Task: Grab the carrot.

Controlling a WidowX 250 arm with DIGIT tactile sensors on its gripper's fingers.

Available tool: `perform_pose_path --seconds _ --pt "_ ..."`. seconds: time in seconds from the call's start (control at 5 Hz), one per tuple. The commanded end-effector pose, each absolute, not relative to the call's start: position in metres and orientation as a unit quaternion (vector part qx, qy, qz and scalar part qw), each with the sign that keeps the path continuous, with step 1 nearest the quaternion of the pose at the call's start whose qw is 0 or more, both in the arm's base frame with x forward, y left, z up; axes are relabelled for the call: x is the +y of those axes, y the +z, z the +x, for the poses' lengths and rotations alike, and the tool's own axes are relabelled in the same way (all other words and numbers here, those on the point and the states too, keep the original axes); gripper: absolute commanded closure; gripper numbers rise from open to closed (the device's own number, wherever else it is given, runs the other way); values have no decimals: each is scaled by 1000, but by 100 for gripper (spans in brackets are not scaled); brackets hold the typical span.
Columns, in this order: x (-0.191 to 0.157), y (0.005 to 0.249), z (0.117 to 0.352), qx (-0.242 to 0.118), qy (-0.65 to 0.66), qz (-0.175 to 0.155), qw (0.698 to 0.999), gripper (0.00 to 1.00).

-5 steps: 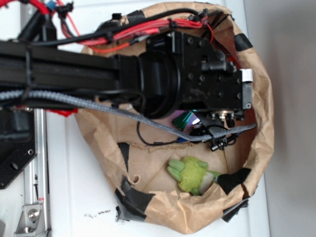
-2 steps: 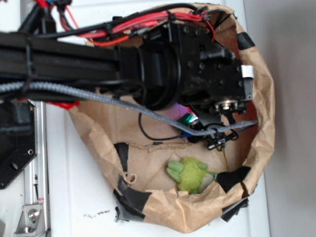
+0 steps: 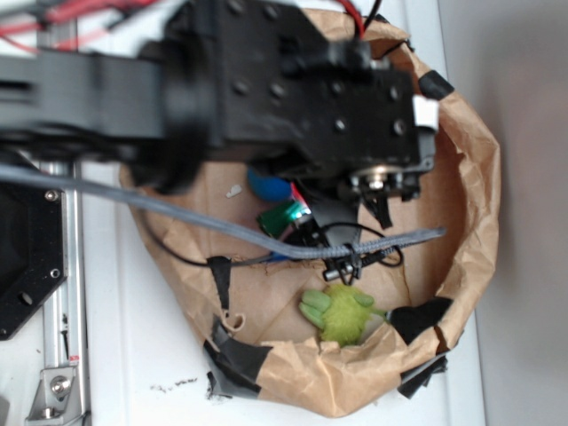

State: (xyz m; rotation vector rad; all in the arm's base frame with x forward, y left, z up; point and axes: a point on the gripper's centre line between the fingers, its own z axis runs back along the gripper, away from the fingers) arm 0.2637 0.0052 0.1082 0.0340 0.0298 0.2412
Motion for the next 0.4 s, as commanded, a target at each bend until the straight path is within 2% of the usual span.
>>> perform_pose_path --seconds 0.0,0.2 --pt "16 208 261 -29 78 14 996 100" --pt "12 207 250 -29 77 24 996 100"
